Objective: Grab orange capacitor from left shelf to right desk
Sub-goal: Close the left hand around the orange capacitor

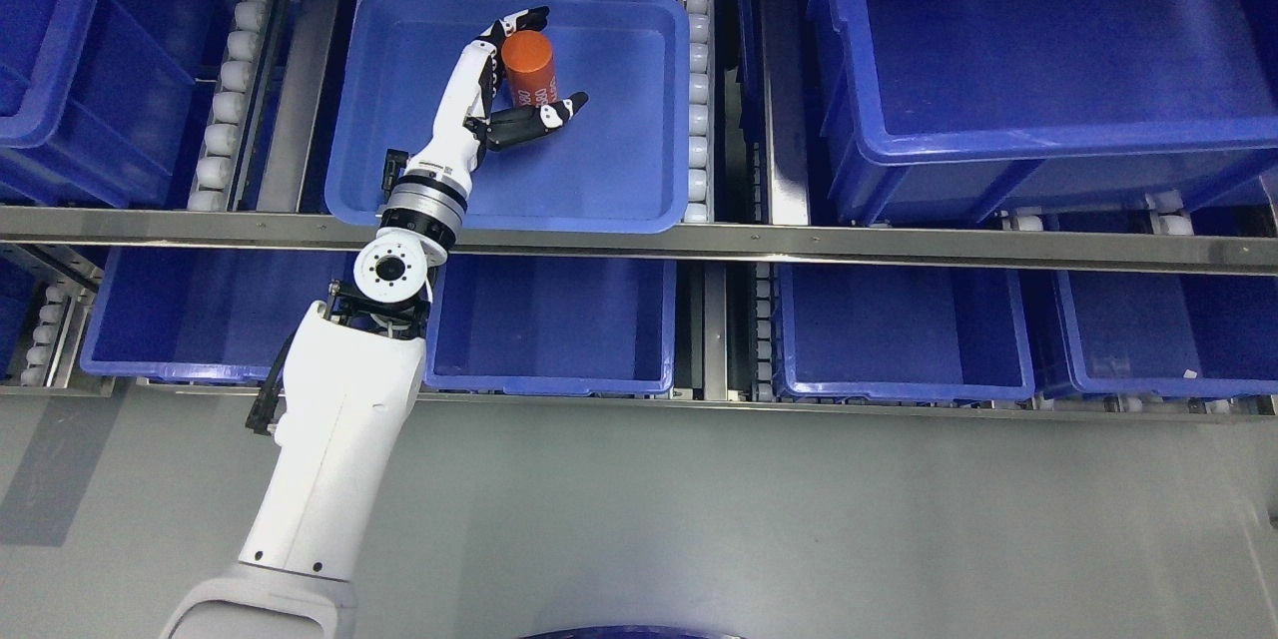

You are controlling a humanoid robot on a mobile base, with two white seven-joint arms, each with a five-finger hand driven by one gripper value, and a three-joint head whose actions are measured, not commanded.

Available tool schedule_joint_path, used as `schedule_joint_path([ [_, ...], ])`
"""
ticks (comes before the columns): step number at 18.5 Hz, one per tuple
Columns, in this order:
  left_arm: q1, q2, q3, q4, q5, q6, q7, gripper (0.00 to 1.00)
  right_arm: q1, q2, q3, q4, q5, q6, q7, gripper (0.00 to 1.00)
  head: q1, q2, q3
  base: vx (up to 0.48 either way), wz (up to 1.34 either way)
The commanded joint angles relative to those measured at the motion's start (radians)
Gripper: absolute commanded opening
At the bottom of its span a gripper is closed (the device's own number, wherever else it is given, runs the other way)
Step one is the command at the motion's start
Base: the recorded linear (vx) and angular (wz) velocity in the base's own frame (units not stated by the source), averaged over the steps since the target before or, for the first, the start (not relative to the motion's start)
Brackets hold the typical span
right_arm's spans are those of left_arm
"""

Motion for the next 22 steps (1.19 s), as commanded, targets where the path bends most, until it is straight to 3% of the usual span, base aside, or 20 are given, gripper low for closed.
schedule_joint_path([
  [1,-0.026,0.017,0.016,0.087,0.001,-0.015,0.0,0.58,-0.002,-0.017,-0.011,-0.034,0.005,-0.005,-0.005,1.0,0.0,0.0,0.0,0.0,0.0],
  [11,-0.042,0.017,0.022,0.144,0.005,-0.095,-0.004,0.28,-0.002,-0.017,-0.011,-0.034,0.005,-0.005,-0.005,1.0,0.0,0.0,0.0,0.0,0.0],
  [15,-0.034,0.017,0.022,0.144,0.014,-0.144,-0.002,0.01,-0.002,-0.017,-0.011,-0.034,0.005,-0.005,-0.005,1.0,0.0,0.0,0.0,0.0,0.0],
  [19,-0.037,0.017,0.034,0.112,0.027,-0.174,0.0,0.0,-0.002,-0.017,-0.011,-0.034,0.005,-0.005,-0.005,1.0,0.0,0.0,0.0,0.0,0.0],
  [22,-0.06,0.017,0.042,-0.021,0.07,-0.207,0.003,0.01,-0.002,-0.017,-0.011,-0.034,0.005,-0.005,-0.005,1.0,0.0,0.0,0.0,0.0,0.0],
])
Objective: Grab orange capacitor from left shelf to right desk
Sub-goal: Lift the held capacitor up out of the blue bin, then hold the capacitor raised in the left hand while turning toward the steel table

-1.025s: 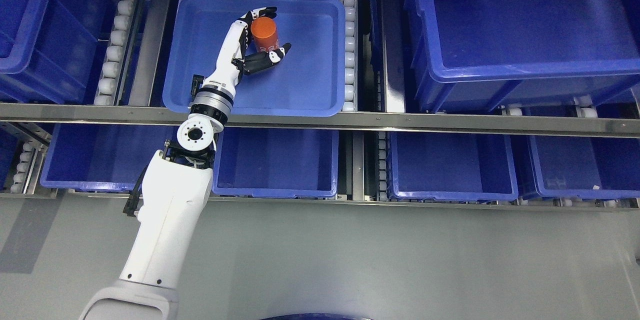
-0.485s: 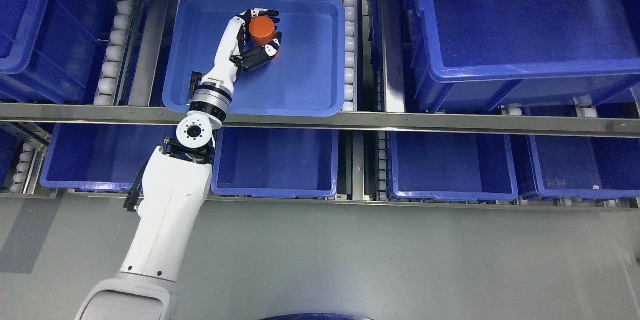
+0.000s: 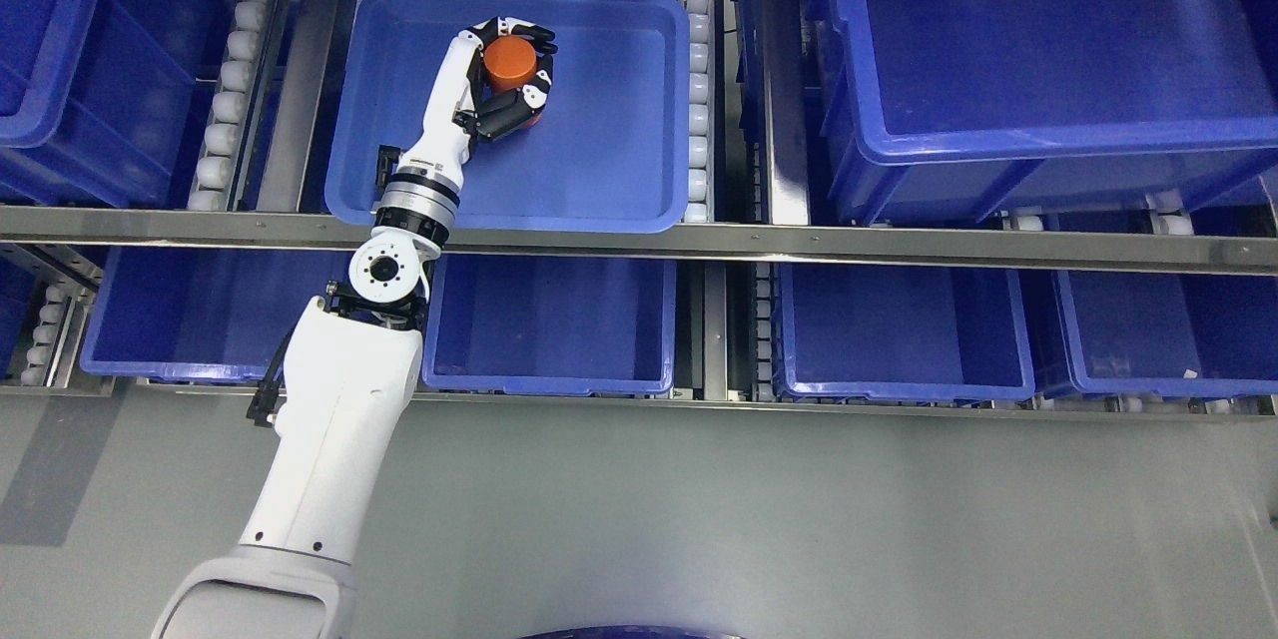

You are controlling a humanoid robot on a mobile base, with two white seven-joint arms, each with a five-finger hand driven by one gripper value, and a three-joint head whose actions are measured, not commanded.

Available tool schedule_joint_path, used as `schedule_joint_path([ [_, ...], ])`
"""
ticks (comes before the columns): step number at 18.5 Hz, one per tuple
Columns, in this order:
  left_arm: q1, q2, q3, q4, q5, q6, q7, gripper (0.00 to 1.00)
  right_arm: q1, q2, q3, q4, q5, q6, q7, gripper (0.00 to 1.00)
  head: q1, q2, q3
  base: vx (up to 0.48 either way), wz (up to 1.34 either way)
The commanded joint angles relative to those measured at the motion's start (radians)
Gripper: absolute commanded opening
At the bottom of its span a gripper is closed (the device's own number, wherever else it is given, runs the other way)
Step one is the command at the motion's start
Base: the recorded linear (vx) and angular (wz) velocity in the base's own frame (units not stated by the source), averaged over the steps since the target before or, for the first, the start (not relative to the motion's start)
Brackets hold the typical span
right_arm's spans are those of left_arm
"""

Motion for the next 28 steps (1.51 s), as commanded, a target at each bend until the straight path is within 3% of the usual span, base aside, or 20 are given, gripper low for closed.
schedule_joint_path([
  [1,-0.026,0.017,0.016,-0.188,0.06,-0.027,0.004,0.01,-0.001,-0.017,-0.011,-0.034,0.005,0.0,0.001,1.0,0.0,0.0,0.0,0.0,0.0],
  [3,-0.03,0.017,0.012,-0.268,0.071,-0.03,0.002,0.01,-0.001,-0.017,-0.011,-0.034,0.005,0.0,0.001,1.0,0.0,0.0,0.0,0.0,0.0],
  [6,-0.026,0.017,-0.005,-0.302,0.073,-0.139,0.004,0.02,-0.001,-0.017,-0.011,-0.034,0.005,0.0,0.001,1.0,0.0,0.0,0.0,0.0,0.0],
  [10,0.008,0.017,-0.051,-0.352,0.073,-0.203,0.013,0.02,-0.001,-0.017,-0.011,-0.034,0.005,0.0,0.001,1.0,0.0,0.0,0.0,0.0,0.0],
  [21,0.085,0.017,-0.038,-0.434,0.073,-0.242,0.051,0.03,-0.001,-0.017,-0.011,-0.034,0.005,0.0,0.001,1.0,0.0,0.0,0.0,-0.026,-0.05],
  [28,0.088,0.017,-0.01,-0.435,0.073,-0.242,0.05,0.03,-0.001,-0.017,-0.011,-0.034,0.005,0.0,0.001,1.0,0.0,0.0,0.0,-0.169,-0.6],
])
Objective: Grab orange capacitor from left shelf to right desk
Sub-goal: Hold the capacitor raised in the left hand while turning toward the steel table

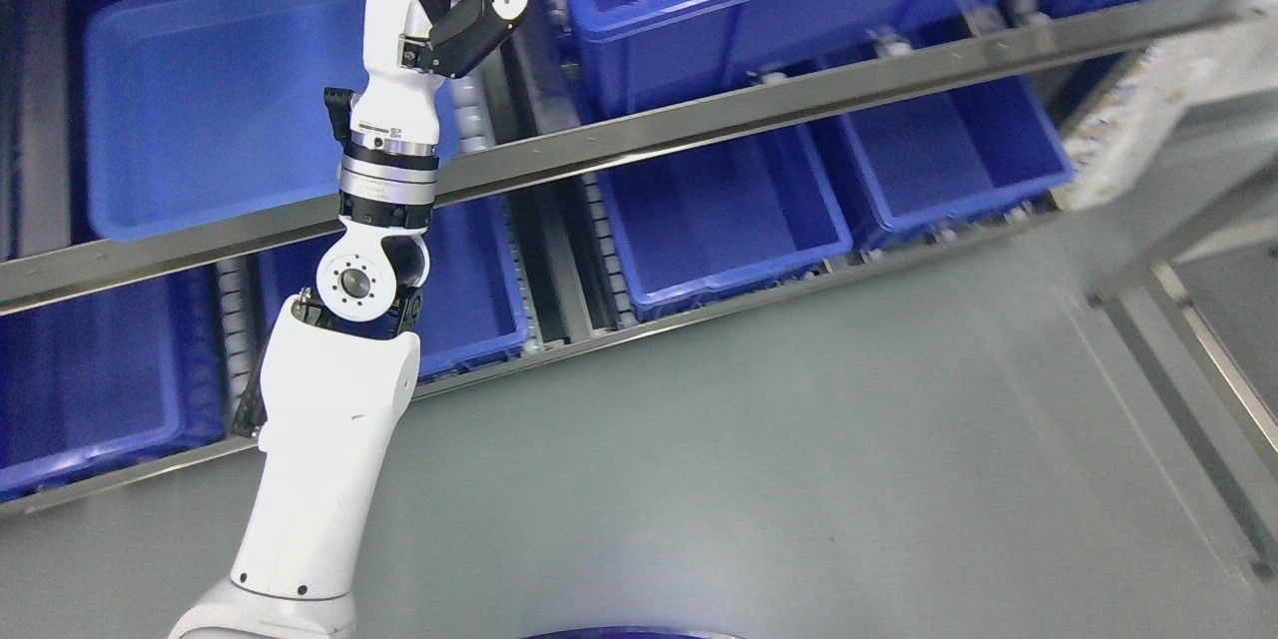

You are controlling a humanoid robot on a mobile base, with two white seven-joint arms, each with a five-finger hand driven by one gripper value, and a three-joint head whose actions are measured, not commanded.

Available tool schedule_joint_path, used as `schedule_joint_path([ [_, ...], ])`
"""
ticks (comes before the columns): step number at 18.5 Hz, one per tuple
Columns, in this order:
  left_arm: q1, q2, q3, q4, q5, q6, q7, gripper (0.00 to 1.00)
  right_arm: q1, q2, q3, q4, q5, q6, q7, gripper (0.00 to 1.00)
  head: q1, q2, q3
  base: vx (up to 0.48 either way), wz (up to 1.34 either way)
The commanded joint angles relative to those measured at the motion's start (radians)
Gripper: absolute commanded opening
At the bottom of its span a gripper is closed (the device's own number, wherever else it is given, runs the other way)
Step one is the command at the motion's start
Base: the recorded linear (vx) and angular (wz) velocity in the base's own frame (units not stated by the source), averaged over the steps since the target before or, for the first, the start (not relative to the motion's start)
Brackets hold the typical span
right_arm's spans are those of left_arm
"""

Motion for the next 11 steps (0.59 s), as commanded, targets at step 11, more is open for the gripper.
schedule_joint_path([
  [11,0.016,0.017,0.01,-0.048,0.0,0.01,-0.004,0.03,-0.001,-0.017,-0.011,-0.034,0.005,0.005,0.001,1.0,0.0,0.0,0.0,-0.142,-1.09],
])
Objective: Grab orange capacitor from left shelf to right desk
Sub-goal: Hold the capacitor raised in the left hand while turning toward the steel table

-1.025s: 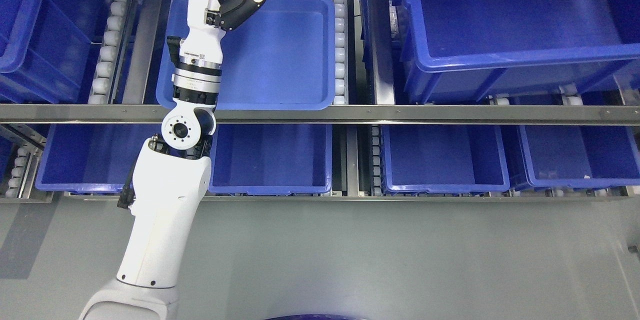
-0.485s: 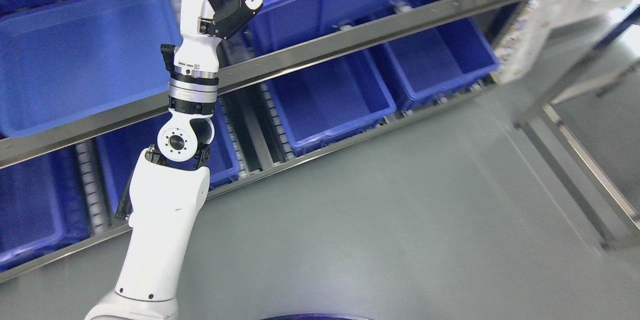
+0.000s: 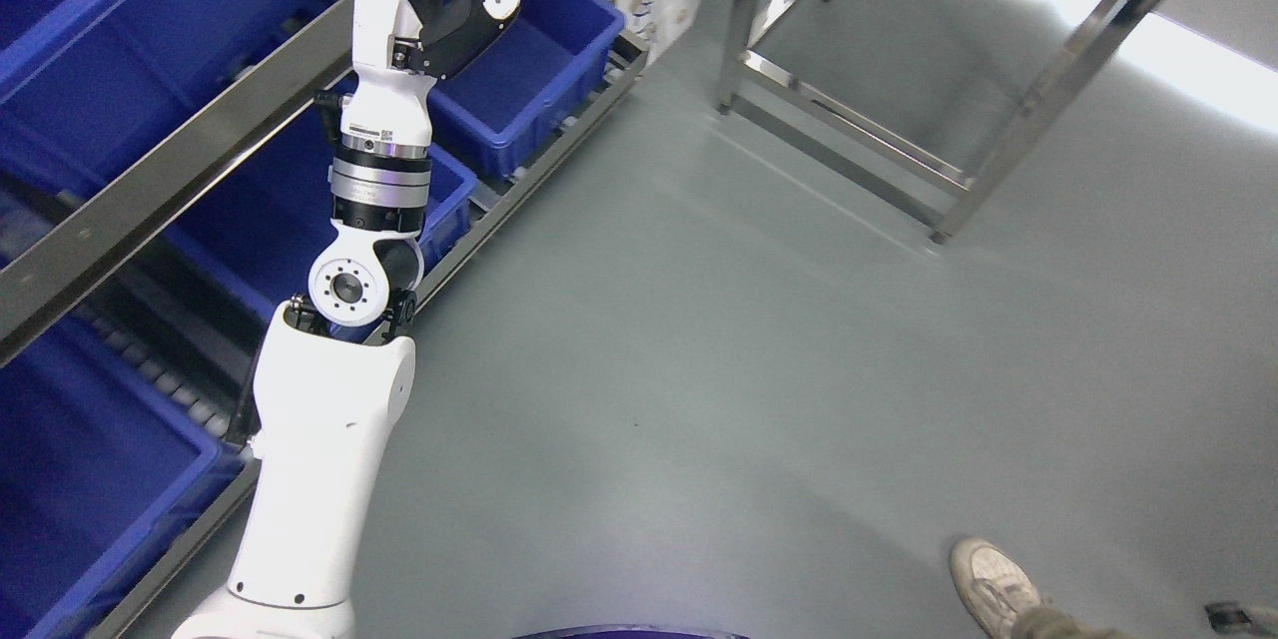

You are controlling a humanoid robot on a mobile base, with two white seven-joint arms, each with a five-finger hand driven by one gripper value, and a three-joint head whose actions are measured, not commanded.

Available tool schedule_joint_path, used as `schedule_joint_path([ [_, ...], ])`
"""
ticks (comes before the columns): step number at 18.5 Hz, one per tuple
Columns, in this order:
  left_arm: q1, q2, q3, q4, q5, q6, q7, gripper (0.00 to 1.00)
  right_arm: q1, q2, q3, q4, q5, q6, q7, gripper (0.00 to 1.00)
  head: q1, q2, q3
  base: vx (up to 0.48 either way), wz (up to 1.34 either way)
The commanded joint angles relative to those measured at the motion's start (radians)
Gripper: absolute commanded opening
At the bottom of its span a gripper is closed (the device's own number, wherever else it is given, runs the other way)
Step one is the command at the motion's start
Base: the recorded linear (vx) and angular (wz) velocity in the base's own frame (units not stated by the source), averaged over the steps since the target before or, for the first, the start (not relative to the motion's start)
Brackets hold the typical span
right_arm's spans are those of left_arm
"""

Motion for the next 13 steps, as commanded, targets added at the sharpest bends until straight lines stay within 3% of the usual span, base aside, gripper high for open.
schedule_joint_path([
  [1,0.002,0.017,-0.001,-0.015,0.0,0.002,-0.001,0.03,-0.002,-0.017,-0.011,-0.034,0.005,0.0,-0.006,1.0,0.0,0.0,0.0,0.074,-0.73],
  [13,0.065,0.017,-0.053,-0.009,0.0,-0.003,-0.001,0.04,-0.002,-0.017,-0.011,-0.034,0.005,0.0,-0.006,1.0,0.0,0.0,0.0,0.172,-0.54],
])
